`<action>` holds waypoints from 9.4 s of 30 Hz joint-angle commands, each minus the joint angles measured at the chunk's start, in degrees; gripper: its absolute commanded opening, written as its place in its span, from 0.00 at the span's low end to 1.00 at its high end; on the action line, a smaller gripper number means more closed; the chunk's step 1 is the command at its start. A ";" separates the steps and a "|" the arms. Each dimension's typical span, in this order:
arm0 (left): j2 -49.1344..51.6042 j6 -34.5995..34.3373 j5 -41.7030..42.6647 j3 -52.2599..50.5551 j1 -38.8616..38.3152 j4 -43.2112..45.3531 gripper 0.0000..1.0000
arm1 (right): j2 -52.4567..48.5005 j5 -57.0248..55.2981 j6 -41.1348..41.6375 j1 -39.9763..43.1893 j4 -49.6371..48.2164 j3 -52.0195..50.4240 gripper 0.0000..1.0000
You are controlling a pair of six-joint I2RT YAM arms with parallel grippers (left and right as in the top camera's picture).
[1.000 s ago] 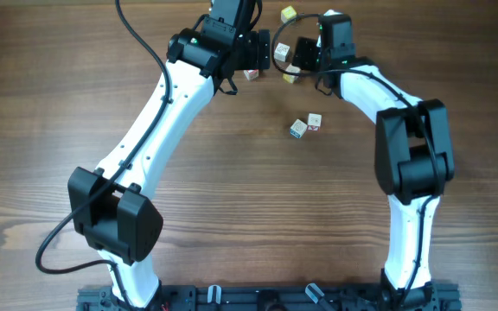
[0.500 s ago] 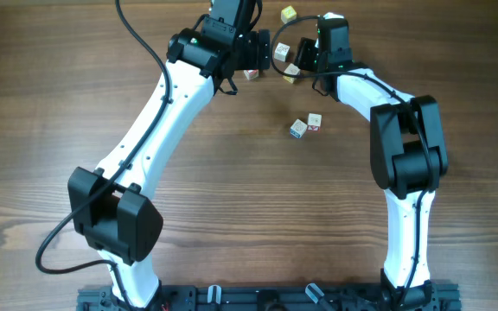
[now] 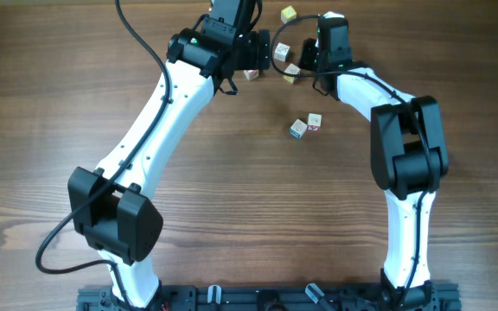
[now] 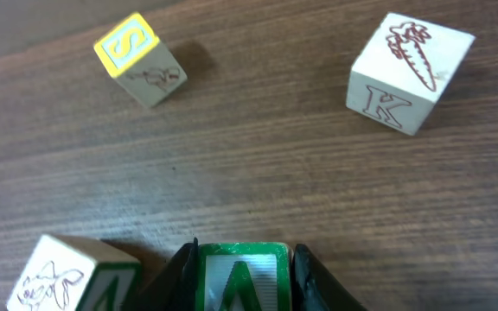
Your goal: Form a circle
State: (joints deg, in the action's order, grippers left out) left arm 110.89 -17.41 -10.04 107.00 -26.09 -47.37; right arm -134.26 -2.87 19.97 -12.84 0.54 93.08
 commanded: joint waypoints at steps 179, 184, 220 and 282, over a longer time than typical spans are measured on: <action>-1.29 0.50 -0.52 1.01 0.17 0.09 1.00 | 33.48 10.97 2.49 5.75 17.03 -38.42 0.04; -1.29 0.50 -0.52 1.01 0.17 0.09 1.00 | 33.48 12.22 2.54 5.75 15.72 -38.42 0.04; -1.29 0.50 -0.52 1.01 0.17 0.09 1.00 | 33.64 13.53 14.78 5.81 23.74 -38.32 0.04; -1.29 0.50 -0.52 1.01 0.11 0.09 1.00 | 33.57 12.87 16.61 5.79 15.10 -38.32 0.04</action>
State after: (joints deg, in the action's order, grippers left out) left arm 110.89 -17.41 -10.07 107.00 -26.09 -47.37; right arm -100.29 8.97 35.99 -7.29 16.01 53.82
